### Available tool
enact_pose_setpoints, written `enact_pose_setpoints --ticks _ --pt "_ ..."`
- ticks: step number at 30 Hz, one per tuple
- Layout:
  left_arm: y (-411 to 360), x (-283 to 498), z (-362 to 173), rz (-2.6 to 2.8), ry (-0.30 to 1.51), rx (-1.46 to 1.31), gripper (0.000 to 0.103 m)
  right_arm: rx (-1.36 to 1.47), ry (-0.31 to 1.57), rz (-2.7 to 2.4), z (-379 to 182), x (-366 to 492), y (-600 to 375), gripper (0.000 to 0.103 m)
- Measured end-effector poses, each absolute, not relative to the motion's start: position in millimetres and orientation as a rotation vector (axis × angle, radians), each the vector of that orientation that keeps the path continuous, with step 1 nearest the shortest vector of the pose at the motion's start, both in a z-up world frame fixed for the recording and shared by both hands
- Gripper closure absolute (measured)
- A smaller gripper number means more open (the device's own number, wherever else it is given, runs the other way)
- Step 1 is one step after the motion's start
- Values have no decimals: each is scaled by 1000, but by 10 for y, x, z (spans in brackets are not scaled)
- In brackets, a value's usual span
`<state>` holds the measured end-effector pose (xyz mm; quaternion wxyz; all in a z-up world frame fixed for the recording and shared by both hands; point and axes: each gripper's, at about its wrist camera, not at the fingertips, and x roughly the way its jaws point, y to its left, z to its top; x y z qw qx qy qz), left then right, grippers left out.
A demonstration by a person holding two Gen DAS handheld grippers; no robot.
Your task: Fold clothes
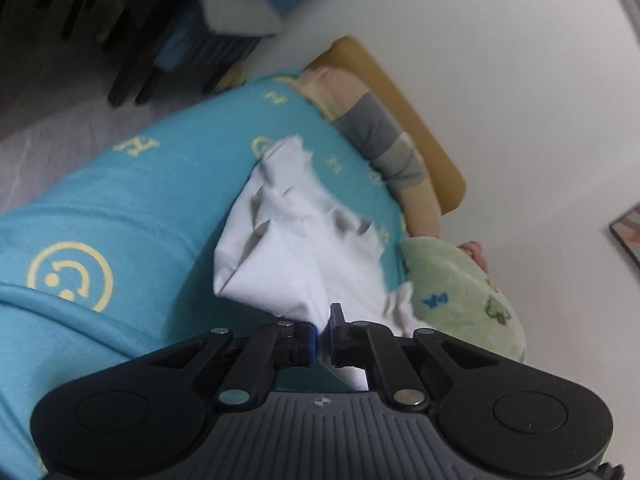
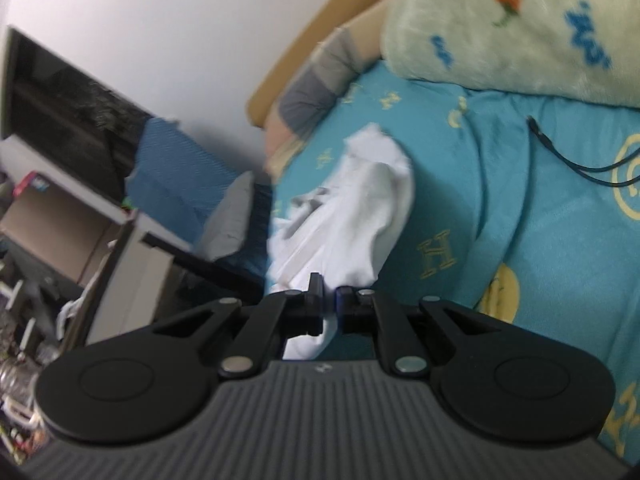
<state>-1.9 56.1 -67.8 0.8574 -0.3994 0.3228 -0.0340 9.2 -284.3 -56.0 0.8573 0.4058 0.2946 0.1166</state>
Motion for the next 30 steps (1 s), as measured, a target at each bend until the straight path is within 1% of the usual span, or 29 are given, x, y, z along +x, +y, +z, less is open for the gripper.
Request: enact_pose_setpoints --ticks 6,8,12,14,16,18,21,23,26,28,30 --pt "376 -855 -440 -97 638 -804 97 842 541 256 -402 -870 -2863 94" --pt "353 -954 -413 -102 649 -806 97 860 539 247 -382 -1190 -2882 94" --pt "306 -1149 -361 -113 670 -809 97 813 538 204 -281 -1380 -2905 94" --pt "299 -986 -281 -124 659 -805 97 805 525 198 -209 -1257 -2933 94" --pt "275 -666 -160 -90 676 -768 97 798 525 203 -107 -1004 -2942 94" --pt "192 -224 -5 -51 703 -648 96 783 549 214 17 -630 -2919 94" --pt "146 483 53 -40 744 -574 96 719 563 189 100 -18 -2827 94" --pt "105 812 -37 -48 739 -520 95 696 576 154 52 363 -2780 94" --pt "86 1154 -348 -32 784 -506 95 630 649 96 -191 843 -2706 94" --pt "75 1247 -558 -29 786 -480 95 625 709 75 -421 1070 -2698 94" --pt "70 1260 -719 -51 767 -433 95 628 721 95 -591 1127 -2731 93"
